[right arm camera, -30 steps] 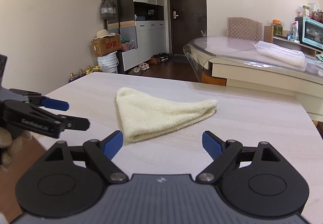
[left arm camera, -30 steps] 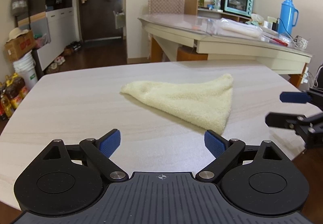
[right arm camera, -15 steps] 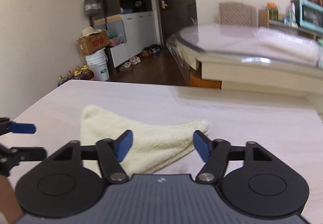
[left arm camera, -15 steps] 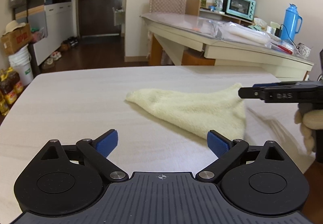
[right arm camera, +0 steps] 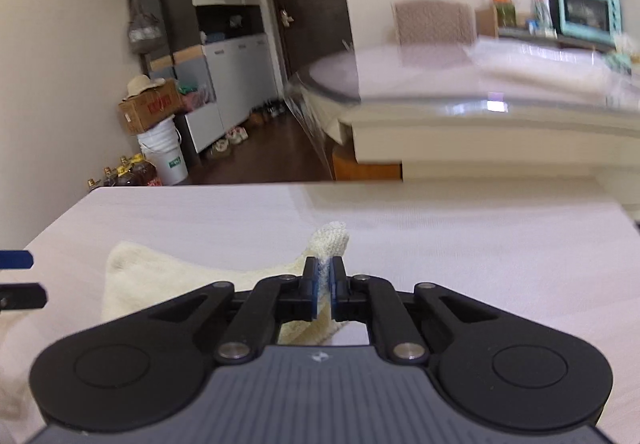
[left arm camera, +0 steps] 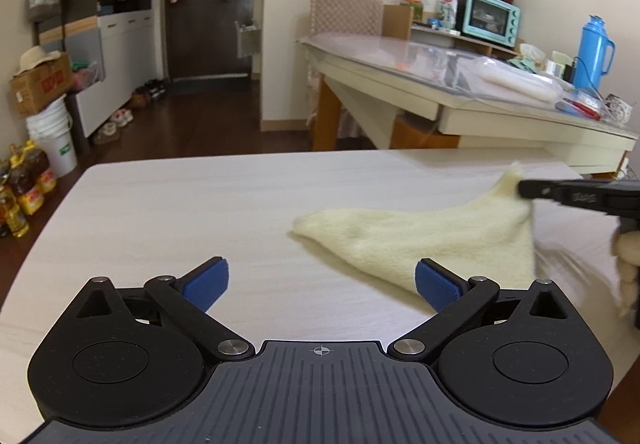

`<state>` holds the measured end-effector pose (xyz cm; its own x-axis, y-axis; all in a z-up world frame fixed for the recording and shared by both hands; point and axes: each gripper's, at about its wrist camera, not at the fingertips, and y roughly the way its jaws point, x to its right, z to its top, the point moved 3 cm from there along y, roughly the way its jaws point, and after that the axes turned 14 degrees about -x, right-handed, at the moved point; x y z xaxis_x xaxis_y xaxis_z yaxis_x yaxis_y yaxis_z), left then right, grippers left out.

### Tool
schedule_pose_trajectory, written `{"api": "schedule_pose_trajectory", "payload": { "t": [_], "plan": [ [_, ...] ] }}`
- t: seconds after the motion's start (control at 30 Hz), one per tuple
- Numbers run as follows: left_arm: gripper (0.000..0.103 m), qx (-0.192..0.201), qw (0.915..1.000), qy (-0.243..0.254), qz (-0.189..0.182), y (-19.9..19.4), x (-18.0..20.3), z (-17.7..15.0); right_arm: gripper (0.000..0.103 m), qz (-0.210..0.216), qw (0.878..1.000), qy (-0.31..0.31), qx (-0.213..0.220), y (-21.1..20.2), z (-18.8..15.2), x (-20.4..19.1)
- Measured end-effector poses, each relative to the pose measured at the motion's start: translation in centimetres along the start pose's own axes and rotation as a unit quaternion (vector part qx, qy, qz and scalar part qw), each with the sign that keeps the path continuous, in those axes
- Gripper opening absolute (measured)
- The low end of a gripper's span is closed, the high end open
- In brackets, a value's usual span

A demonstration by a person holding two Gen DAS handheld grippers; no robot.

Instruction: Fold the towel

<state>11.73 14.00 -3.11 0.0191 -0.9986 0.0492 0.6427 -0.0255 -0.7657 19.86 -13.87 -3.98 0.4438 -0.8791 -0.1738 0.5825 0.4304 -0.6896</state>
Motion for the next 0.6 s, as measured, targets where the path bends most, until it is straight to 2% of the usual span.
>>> {"api": "schedule_pose_trajectory", "payload": {
  "t": [0.13,0.23,0.33,0.37,0.4,0.53,0.6],
  "plan": [
    [0.102,0.0,0.9996,0.004,0.027,-0.6,-1.7,0.2,0.006,0.069,0.997,-0.026,0.027,-2.3,0.5,-2.5],
    [0.102,0.002,0.999,0.005,0.045,-1.3,-3.3,0.1,0.006,0.142,0.985,-0.093,0.027,-4.3,-0.3,-7.3],
    [0.102,0.005,0.9986,0.006,0.052,-2.2,-4.9,0.1,0.006,0.206,0.964,-0.17,-0.001,-5.0,-2.6,-12.9],
    [0.102,0.005,0.9985,0.007,0.055,-2.5,-5.4,0.2,0.006,0.213,0.96,-0.182,-0.006,-5.1,-2.9,-13.7],
    [0.102,0.003,0.9983,0.012,0.058,-2.6,-5.8,0.3,0.006,0.228,0.951,-0.21,-0.018,-5.1,-4.0,-15.4],
    [0.102,-0.007,0.9974,0.032,0.065,-2.5,-6.7,0.4,0.006,0.249,0.923,-0.288,-0.053,-4.3,-7.3,-19.6],
    [0.102,-0.014,0.9977,0.037,0.054,-2.1,-6.8,0.5,0.014,0.256,0.91,-0.316,-0.078,-3.7,-8.4,-20.5]
  ]
}}
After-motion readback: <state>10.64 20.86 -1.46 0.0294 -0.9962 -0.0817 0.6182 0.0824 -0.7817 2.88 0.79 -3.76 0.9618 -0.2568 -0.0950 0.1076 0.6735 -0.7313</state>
